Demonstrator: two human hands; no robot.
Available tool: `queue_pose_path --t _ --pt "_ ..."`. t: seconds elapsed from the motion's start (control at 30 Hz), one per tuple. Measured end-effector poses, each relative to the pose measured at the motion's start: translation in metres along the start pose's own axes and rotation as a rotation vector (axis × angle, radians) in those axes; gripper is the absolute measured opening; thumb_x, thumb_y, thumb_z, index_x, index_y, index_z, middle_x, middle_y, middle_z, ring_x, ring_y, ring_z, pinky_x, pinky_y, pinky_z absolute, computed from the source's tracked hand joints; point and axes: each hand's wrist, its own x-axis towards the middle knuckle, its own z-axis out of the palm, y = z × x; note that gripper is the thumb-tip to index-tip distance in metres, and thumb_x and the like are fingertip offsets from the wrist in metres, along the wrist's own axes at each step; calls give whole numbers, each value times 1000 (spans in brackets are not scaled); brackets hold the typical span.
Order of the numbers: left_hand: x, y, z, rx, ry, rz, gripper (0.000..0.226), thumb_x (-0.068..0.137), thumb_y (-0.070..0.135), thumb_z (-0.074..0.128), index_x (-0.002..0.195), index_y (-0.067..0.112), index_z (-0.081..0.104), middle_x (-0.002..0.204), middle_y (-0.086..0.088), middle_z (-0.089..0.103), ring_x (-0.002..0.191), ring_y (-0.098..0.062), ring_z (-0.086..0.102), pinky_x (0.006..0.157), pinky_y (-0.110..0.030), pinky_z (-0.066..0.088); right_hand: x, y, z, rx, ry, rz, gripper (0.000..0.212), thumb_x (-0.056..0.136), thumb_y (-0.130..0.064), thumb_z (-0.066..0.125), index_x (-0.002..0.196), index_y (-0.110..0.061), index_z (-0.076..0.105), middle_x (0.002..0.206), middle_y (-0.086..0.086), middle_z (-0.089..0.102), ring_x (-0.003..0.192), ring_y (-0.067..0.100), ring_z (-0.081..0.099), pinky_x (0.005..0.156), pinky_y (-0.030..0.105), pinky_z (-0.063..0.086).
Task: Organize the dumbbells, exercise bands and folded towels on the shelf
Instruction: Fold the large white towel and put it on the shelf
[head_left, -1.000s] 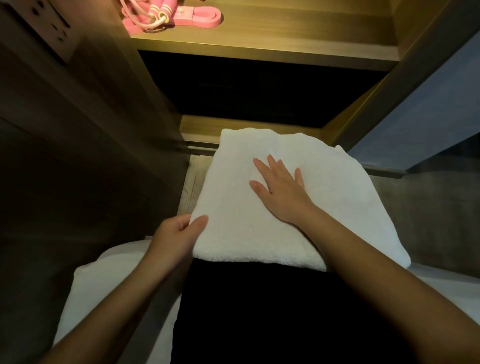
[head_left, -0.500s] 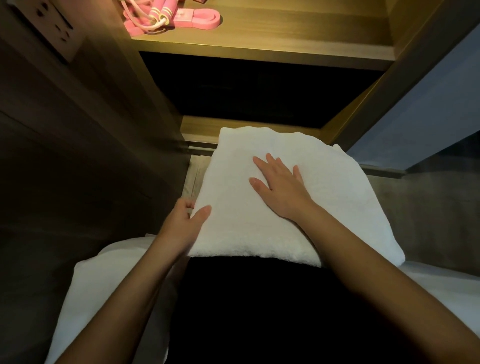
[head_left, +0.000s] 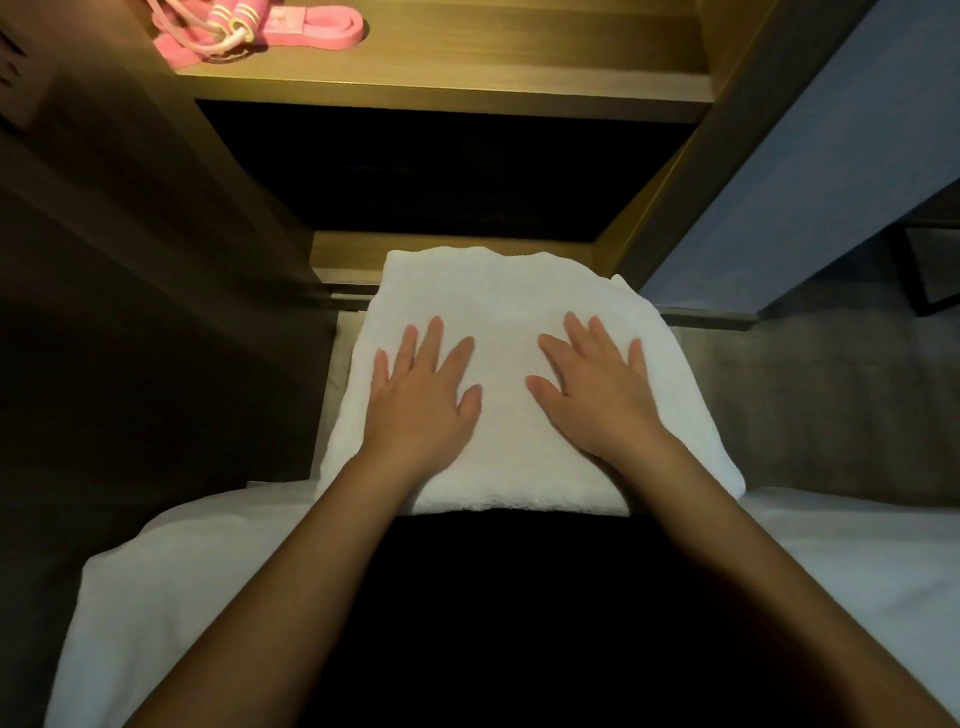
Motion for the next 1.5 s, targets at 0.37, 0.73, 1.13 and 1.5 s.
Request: queue_pose_path --t 0.37,0.73,1.13,1.5 --pt "0 -8 10 -75 40 -43 56 99 53 30 152 39 18 164 9 -3 151 -19 -5 120 -48 -1 -71 86 -26 865 29 466 50 95 -36 56 141 -22 44 123 5 59 106 22 55 93 43 47" --pt "2 -7 9 -84 41 -58 54 99 51 34 150 39 21 164 9 0 151 -19 -3 119 -48 -1 -83 107 -36 1161 -219 484 29 90 -32 60 110 -11 65 106 8 68 98 23 65 73 30 51" --pt "2 -4 9 -83 57 -64 52 100 49 36 150 39 25 164 9 3 151 -18 -1 119 -48 0 -91 119 -25 1163 -92 431 32 79 -34 73 86 -4 62 89 14 62 81 23 58 71 32 46" --pt "1 -5 8 -97 60 -68 52 99 48 37 149 39 26 164 9 4 151 -18 0 119 -48 0 -89 136 -21 1239 -206 206 104 26 -74 82 103 -8 61 86 -1 74 80 11 71 61 16 53"
